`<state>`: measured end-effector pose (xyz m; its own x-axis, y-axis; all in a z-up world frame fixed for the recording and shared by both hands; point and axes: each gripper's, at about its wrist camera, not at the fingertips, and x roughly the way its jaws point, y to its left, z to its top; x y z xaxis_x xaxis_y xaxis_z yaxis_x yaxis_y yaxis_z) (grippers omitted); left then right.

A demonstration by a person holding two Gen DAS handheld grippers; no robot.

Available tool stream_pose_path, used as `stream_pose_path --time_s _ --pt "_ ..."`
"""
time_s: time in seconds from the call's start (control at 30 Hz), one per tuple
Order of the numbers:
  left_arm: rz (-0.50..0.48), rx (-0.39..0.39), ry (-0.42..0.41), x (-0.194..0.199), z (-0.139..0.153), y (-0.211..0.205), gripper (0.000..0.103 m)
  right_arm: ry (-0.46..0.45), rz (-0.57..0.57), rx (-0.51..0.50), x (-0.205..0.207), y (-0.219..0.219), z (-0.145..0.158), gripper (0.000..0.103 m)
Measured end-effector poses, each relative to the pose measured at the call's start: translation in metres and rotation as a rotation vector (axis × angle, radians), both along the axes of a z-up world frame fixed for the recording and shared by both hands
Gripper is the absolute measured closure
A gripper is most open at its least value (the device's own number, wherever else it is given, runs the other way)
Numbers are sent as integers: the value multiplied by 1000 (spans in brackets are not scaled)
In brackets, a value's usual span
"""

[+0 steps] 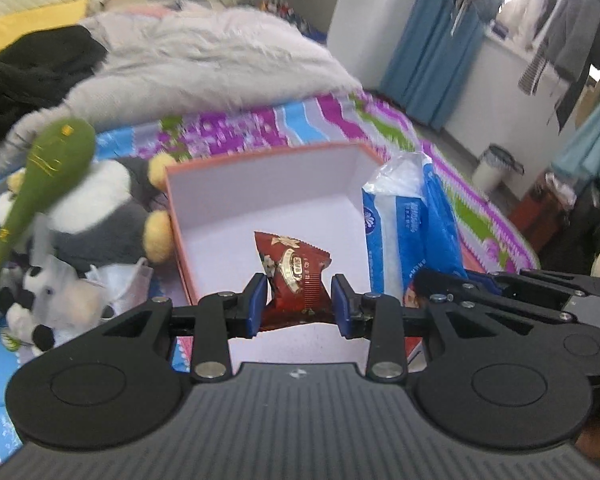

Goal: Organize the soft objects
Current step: 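Lift the red packet with the left gripper while the right carries the tissue pack over the box, then open both grippers to drop the packet and tissue pack into the pink box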

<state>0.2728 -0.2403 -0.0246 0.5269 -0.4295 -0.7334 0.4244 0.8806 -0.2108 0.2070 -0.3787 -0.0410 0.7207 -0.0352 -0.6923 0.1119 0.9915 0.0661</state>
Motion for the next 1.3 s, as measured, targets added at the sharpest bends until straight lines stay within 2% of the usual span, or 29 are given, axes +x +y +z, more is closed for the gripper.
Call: stream_pose_path --time_s 0.37,0.63,0.67,0.73,0.77,0.8,1.03,1.3 --pt "-56 85 112 38 -59 -32 62 122 -62 39 33 -29 -64 90" --pt "-85 105 137 44 -76 -45 62 155 -112 67 34 -46 -84 88" --pt "-86 105 135 44 -75 -45 62 158 -114 70 32 -46 -85 87" --pt "-83 104 136 44 -74 -45 52 167 -115 63 32 -45 -87 79" --pt "-82 90 132 44 -72 -43 52 169 -119 62 30 -44 -86 69" --pt "-82 84 130 43 -69 -42 52 167 -119 65 30 -44 -86 63" --pt "-69 73 72 26 -39 -27 52 110 -117 77 18 -38 -64 62" --pt "-50 42 -25 -10 9 4 52 2 -98 85 -10 -19 -18 62"
